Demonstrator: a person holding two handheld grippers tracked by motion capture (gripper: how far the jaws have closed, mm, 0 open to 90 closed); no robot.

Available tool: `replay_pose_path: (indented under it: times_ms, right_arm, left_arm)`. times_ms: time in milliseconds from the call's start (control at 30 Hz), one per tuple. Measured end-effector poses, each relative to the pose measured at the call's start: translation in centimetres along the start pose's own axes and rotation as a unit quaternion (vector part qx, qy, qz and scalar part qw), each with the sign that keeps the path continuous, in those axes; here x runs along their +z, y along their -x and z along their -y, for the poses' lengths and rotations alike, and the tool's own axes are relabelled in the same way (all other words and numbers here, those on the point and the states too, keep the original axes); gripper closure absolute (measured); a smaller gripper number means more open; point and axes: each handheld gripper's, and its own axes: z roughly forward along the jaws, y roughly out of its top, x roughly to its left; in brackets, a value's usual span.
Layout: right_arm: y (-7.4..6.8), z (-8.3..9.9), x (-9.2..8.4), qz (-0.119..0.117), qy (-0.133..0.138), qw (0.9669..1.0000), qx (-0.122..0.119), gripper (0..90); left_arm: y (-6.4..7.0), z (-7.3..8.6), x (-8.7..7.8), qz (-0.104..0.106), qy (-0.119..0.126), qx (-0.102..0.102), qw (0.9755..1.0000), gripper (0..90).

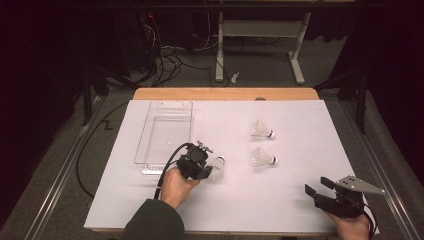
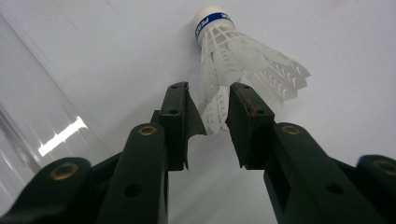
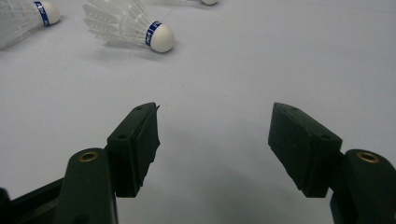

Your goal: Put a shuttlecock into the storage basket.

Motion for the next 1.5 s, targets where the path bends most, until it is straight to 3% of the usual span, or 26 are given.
replay_pose_path:
  times_ms: [533, 1167, 1500]
  right_arm:
    - [0.0, 0.0, 0.0, 0.001, 0.000, 1.0000, 0.000, 33.7]
    - [0.0, 0.0, -0.1, 0.000, 0.000, 1.0000, -0.001, 33.8]
    - [0.1, 0.0, 0.0, -0.001, 0.001, 1.0000, -0.002, 33.8]
  left_arm:
    - [0.0, 0.1, 0.7, -0.004, -0.007, 0.001, 1.0000, 80.3]
    - [0.0, 0.1, 1.1, -0.001, -0.010, -0.015, 0.9998, 88.8]
    - [-0.3, -0.3, 0.5, 0.013, -0.002, -0.022, 0.9997, 89.8]
